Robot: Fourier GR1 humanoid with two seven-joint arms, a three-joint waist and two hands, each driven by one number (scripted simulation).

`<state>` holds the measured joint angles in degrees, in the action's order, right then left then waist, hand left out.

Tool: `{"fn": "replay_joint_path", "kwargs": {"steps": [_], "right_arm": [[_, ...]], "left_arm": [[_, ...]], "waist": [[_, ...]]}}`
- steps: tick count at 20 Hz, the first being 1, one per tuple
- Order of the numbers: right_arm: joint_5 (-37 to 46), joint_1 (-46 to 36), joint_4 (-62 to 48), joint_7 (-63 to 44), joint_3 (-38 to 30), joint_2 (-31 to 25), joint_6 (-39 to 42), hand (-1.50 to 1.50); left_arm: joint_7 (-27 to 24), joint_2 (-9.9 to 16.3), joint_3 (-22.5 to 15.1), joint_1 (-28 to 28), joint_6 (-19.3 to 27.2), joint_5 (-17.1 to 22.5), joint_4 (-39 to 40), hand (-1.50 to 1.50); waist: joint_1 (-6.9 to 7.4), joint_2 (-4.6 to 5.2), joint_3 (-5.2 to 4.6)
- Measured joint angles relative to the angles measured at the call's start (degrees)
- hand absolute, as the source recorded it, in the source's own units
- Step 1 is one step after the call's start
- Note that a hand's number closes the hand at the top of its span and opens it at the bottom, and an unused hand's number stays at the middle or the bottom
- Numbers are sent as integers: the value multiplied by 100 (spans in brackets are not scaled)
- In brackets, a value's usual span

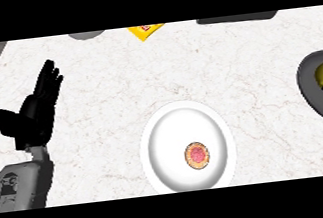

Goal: Pick the lemon from the plate and place it in the pan

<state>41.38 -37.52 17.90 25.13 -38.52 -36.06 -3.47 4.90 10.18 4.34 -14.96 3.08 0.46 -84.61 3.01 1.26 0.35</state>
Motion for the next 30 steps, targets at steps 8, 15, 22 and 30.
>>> {"fn": "replay_joint_path", "kwargs": {"steps": [8,15,22,30], "right_arm": [[-933,58,-209,1084,-815,-130,175,-150],[-1653,841,-328,1829,-1230,-642,1939,-150],[-2176,1937,59,2023,-1350,-1016,2853,-150],[-2788,2975,1044,1631,-1361,-1077,3397,-150]], "left_arm": [[29,-31,9,73,60,-39,-32,0],[-64,69,175,211,21,5,39,0],[15,73,198,344,82,-39,-128,0],[28,142,294,388,13,28,-133,0]], "waist": [[-131,-49,-6],[-330,-122,-28],[-425,-163,-43],[-492,-182,-58]]}}
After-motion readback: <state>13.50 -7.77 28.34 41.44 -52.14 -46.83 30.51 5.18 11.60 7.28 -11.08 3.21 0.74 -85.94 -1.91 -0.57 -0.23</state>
